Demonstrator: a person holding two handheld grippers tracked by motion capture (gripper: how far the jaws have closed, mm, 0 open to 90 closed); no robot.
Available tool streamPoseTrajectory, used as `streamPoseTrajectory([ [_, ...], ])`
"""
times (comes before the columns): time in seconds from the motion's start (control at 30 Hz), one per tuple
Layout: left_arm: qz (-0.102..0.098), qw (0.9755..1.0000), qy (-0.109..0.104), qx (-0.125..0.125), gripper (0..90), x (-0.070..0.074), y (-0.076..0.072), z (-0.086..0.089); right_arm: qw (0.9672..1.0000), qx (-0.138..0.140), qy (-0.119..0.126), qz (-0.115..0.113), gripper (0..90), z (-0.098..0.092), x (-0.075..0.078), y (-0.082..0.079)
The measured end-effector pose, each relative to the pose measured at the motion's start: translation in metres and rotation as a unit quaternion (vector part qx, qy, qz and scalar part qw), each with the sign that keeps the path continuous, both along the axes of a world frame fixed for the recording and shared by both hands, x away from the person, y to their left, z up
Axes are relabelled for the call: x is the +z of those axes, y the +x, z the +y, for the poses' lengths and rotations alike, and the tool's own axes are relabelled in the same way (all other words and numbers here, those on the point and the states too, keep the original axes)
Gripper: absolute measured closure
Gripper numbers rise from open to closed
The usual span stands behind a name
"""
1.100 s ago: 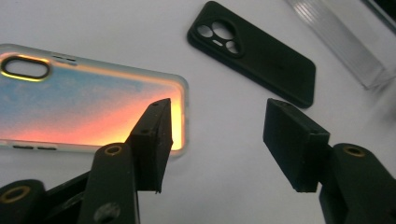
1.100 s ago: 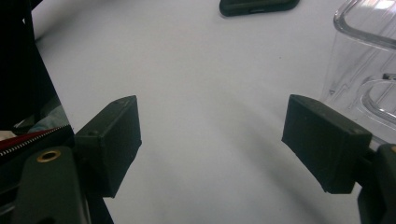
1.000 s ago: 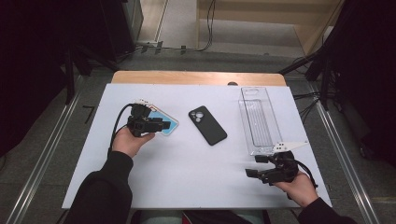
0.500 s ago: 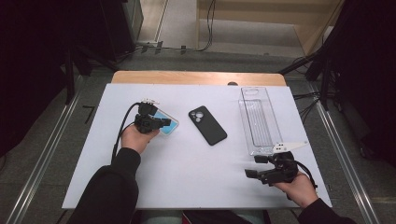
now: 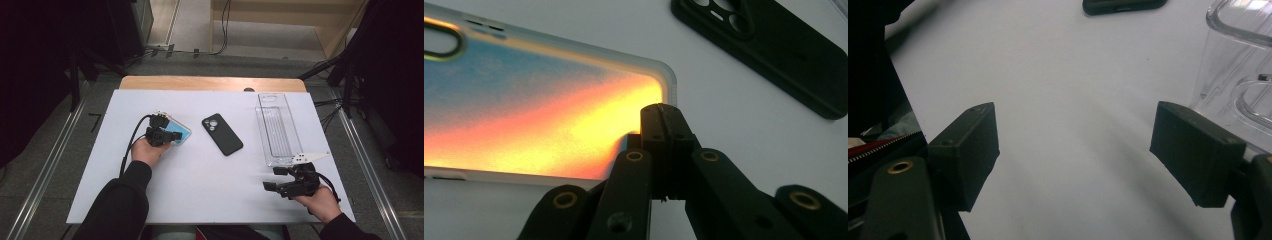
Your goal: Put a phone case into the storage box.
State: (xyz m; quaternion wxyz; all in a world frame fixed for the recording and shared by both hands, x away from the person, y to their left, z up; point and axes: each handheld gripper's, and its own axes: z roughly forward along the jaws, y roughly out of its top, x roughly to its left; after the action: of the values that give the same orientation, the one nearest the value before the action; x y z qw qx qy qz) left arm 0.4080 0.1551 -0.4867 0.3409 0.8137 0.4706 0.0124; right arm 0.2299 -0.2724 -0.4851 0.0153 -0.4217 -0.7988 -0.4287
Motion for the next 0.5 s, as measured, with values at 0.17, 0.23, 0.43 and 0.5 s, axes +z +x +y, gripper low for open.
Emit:
streamPoseTrajectory([
  [0.17, 0.000, 0.9998, 0.019, -0.003, 90.0, -0.0034, -0.0030, 0.0023, 1.0000, 0.002, 0.000, 0.001, 17.6, 0.0014, -0.0006, 0.0007],
  [0.23, 0.001, 0.9998, 0.017, -0.002, 90.0, -0.0038, -0.0035, 0.0031, 1.0000, 0.003, 0.000, 0.002, 17.6, 0.0016, -0.0002, 0.0003],
  [0.43, -0.001, 0.9997, 0.024, -0.004, 90.0, -0.0031, -0.0070, 0.0054, 1.0000, 0.001, -0.001, -0.001, 17.6, 0.0010, -0.0002, 0.0008],
  [0.5, -0.001, 0.9997, 0.024, -0.006, 90.0, -0.0029, -0.0076, 0.0069, 1.0000, 0.002, -0.001, 0.000, 17.6, 0.0010, -0.0003, 0.0012],
])
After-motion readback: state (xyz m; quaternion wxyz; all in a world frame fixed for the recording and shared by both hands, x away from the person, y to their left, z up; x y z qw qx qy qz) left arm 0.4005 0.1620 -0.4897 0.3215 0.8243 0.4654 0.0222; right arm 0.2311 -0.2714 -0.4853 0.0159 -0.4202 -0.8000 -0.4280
